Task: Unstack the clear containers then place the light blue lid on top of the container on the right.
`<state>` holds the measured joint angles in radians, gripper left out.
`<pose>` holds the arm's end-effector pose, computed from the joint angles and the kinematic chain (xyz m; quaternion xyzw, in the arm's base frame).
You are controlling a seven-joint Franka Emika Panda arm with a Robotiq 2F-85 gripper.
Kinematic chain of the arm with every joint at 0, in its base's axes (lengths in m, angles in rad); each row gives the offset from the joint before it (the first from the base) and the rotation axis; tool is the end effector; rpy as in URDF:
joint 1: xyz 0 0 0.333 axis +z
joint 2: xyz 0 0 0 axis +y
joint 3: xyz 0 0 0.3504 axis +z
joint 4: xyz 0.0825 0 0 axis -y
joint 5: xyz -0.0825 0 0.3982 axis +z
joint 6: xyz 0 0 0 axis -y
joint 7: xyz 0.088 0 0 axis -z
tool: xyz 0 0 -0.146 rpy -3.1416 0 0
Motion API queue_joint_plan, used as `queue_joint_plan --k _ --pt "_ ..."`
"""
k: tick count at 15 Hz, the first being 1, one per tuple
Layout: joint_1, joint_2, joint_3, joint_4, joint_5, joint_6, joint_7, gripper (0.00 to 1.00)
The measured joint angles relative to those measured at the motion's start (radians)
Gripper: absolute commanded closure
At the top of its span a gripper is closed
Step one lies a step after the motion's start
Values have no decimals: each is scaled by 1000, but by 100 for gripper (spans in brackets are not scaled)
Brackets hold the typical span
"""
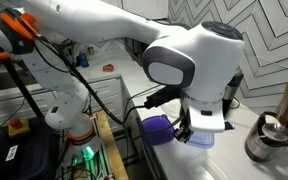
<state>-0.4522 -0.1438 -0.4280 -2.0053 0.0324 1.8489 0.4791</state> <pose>0.3311 -0.4074 0.5027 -0.7755 0.6296 0.0037 0.0469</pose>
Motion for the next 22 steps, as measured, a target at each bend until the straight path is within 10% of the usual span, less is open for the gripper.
queue_joint_plan --k 22 --pt "-111 325 -95 274 14 -7 -740 98"
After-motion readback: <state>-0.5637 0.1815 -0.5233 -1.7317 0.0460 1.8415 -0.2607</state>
